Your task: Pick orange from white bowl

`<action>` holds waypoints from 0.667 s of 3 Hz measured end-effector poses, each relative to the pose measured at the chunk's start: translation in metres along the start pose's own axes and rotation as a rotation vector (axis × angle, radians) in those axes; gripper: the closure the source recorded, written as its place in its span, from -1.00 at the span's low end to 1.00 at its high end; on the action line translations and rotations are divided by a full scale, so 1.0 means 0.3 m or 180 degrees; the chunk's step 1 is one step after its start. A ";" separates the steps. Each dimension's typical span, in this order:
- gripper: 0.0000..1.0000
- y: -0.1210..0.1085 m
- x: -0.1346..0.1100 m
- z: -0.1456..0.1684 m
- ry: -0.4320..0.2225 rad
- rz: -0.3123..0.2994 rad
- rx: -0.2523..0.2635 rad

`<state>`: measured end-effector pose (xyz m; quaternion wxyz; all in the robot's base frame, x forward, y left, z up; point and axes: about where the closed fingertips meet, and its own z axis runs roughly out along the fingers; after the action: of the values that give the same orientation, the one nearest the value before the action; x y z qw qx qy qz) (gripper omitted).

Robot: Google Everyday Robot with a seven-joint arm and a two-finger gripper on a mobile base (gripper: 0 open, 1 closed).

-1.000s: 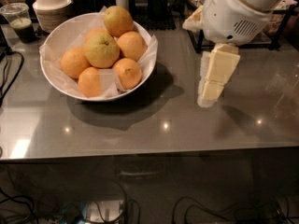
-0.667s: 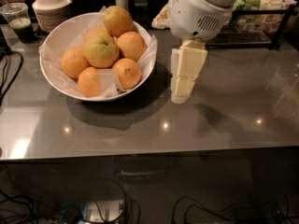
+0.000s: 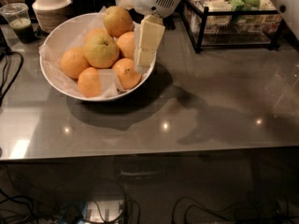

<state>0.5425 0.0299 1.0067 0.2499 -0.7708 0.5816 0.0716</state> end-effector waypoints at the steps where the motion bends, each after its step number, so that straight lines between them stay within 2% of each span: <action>1: -1.00 0.000 0.000 0.000 0.0000 0.0000 0.0000; 2: -1.00 -0.011 0.020 -0.003 -0.0271 0.0074 0.0138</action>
Offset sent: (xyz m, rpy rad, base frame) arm 0.0153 -0.0237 0.0015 0.3109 -0.0249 -0.0415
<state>0.5472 0.0248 1.0061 0.2902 -0.7547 0.5807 0.0946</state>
